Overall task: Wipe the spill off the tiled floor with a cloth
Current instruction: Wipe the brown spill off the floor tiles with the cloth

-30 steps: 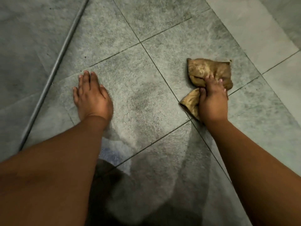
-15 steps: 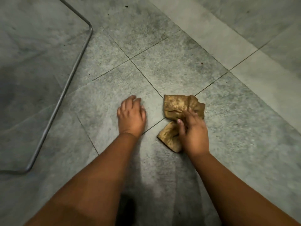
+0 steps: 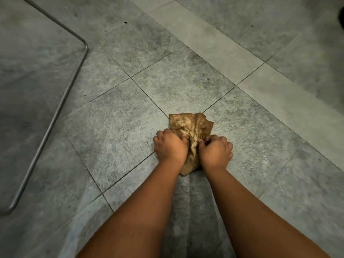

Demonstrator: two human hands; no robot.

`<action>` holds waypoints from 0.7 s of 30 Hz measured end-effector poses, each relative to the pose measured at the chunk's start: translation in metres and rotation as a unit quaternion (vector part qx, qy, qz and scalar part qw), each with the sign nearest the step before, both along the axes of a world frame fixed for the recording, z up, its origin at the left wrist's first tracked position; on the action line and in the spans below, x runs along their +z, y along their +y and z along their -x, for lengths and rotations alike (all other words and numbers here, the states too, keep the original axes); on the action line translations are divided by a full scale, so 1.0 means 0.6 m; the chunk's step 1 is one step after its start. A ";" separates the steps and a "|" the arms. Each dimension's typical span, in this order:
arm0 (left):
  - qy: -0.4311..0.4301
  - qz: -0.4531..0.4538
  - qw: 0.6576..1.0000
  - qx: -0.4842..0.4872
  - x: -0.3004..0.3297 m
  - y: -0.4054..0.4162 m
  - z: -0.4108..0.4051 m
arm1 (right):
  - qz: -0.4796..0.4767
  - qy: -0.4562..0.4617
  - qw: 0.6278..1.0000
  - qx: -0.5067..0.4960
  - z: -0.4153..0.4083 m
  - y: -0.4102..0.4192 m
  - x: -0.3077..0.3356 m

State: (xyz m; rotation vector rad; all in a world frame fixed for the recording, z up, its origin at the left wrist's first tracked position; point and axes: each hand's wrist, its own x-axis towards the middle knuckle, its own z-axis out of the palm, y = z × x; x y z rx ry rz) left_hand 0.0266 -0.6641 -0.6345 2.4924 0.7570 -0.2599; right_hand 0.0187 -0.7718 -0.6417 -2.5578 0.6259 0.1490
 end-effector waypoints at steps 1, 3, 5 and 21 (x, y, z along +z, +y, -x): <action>-0.016 0.015 1.000 0.002 0.001 0.000 0.000 | -0.012 -0.002 1.000 -0.002 -0.002 0.000 0.000; -0.048 0.041 0.998 -0.001 0.002 0.004 0.000 | -0.037 -0.009 0.999 -0.001 -0.008 0.000 -0.003; -0.079 0.084 0.993 -0.006 0.006 0.012 0.001 | -0.073 -0.030 0.997 -0.004 -0.011 0.000 -0.003; -0.107 0.276 0.939 -0.172 0.148 0.159 -0.057 | -0.358 0.007 0.915 0.187 -0.077 -0.023 0.110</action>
